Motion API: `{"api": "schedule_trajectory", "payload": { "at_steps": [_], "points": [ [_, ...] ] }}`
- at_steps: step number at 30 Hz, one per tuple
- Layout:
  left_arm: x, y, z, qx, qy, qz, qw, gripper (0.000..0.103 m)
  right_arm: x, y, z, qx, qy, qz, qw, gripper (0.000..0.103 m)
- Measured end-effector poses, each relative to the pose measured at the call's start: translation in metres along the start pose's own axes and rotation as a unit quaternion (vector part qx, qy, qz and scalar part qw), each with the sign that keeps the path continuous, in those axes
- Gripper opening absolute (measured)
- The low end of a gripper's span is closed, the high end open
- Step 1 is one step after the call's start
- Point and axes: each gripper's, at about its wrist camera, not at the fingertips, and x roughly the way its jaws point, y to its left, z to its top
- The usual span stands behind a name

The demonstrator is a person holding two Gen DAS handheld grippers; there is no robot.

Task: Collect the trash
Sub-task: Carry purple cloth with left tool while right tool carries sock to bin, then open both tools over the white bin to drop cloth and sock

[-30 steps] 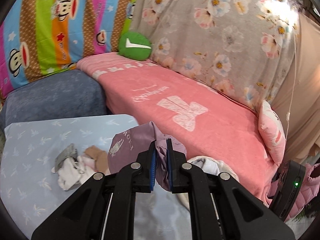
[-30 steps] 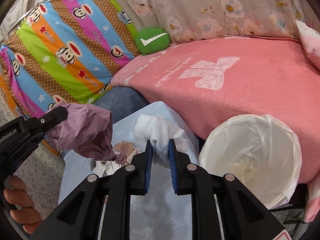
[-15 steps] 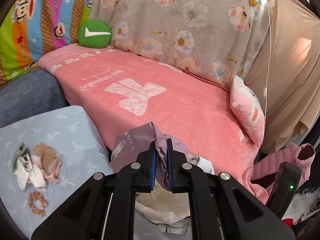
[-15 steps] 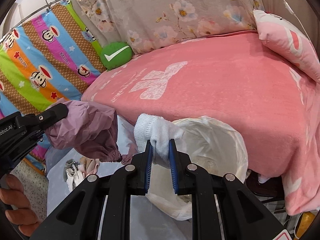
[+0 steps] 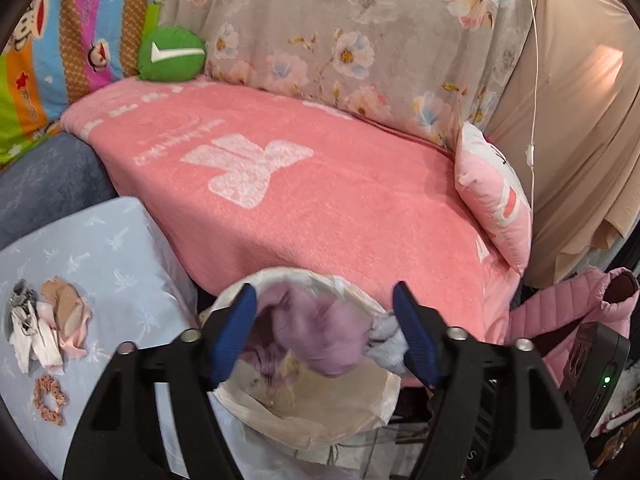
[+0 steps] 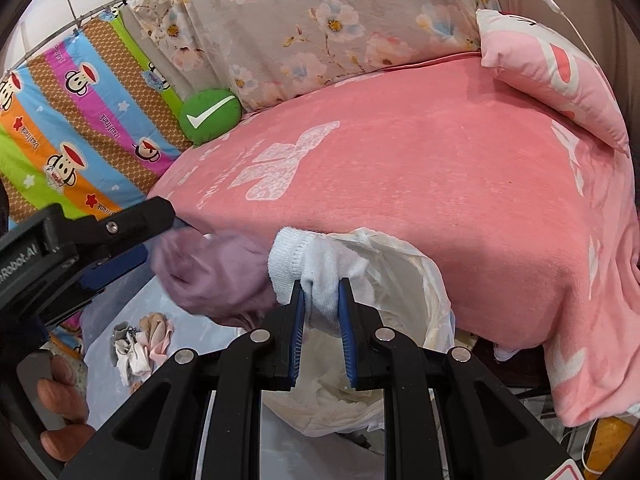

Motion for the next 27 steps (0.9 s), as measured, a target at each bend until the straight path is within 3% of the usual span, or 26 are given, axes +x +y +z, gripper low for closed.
{"api": "schedule_trajectory", "payload": {
  "at_steps": [2, 20, 27],
  "points": [
    [0.0, -0.002, 0.002, 0.009, -0.002, 0.011, 0.9999, 0.075, 0.001, 0.0, 0.0, 0.0, 0.001, -0.001, 1.0, 0.017],
    [-0.007, 0.048, -0.009, -0.033, -0.007, 0.068, 0.9971, 0.076, 0.009, 0.041, 0.007, -0.051, -0.001, 0.01, 0.999, 0.019],
    [-0.013, 0.071, -0.017, -0.051, -0.007, 0.086, 0.9949, 0.076, 0.016, 0.059, -0.003, -0.067, 0.018, 0.021, 0.997, 0.026]
  ]
}}
